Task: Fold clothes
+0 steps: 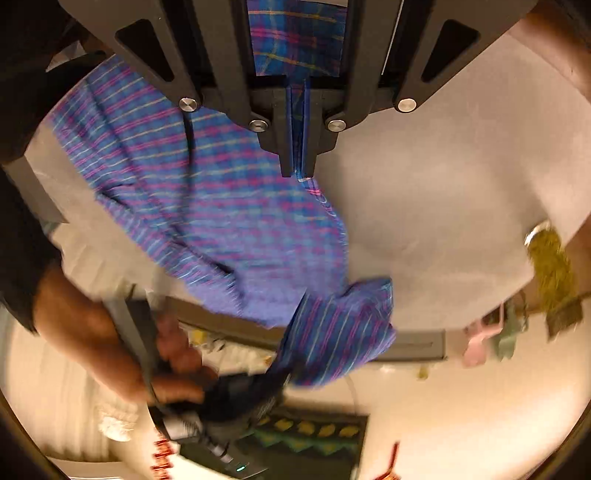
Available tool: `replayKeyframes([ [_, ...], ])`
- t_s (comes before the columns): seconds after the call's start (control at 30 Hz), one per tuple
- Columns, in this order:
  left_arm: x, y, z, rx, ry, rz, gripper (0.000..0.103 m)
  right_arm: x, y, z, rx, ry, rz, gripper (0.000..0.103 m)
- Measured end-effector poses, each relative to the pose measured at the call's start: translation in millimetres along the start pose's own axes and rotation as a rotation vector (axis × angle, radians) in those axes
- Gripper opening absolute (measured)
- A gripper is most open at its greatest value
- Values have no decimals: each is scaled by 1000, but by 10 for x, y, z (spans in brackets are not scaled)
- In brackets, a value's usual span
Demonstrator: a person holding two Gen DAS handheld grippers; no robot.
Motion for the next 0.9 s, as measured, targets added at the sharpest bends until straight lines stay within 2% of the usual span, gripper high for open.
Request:
replayKeyframes([
  [0.07,224,-34,-37,1,42,-29,1,525,-489,132,68,58,-60,2],
  [0.13,503,-60,-130,-5,114,-58,1,1164,-970,53,106,156,-126,2],
  [0.17,619,-63,-202,-19,151,-68,1,1500,-1183,-94,110,217,-160,2],
  [0.23,798,-59,-343,-51,212,-82,1,1908,-1446,-434,90,306,-198,2],
  [0.3,915,-4,-480,-99,247,-98,1,2333,-1590,-912,60,403,-232,2],
  [0.4,1082,121,-573,-143,287,-124,1,2731,-1620,-1541,25,521,-251,2],
  [0.5,1182,219,-638,-183,313,-140,1,2983,-1621,-2001,55,662,-218,2],
  [0.6,1203,309,-701,-240,319,-150,4,3076,-1603,-2262,67,744,-186,2],
  [0.67,1185,239,-642,-260,301,-200,6,3086,-1548,-2375,58,773,-165,2],
  [0.7,1175,198,-609,-269,291,-227,10,3089,-1522,-2419,53,783,-157,3],
  [0.77,1155,115,-541,-286,272,-281,26,3091,-1474,-2500,41,798,-144,3],
  [0.8,1145,73,-507,-295,262,-307,28,3077,-1461,-2517,32,787,-142,3],
  [0.83,1134,6,-449,-292,260,-334,32,3063,-1452,-2532,21,771,-144,7],
  [0.87,1100,-66,-333,-281,262,-358,33,3048,-1458,-2538,5,736,-160,20],
  [0.9,1057,8,-168,-264,254,-343,34,3030,-1483,-2543,-11,693,-195,29],
])
Point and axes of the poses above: each gripper's, at about its wrist camera, not at the fingertips, and y roughly the way its jaws point, x to its right, z to its top, the point moved 8 cm from there along y, roughly the way its jaws point, and after that the axes turned 15 degrees about -y, right-handed, at the moved point
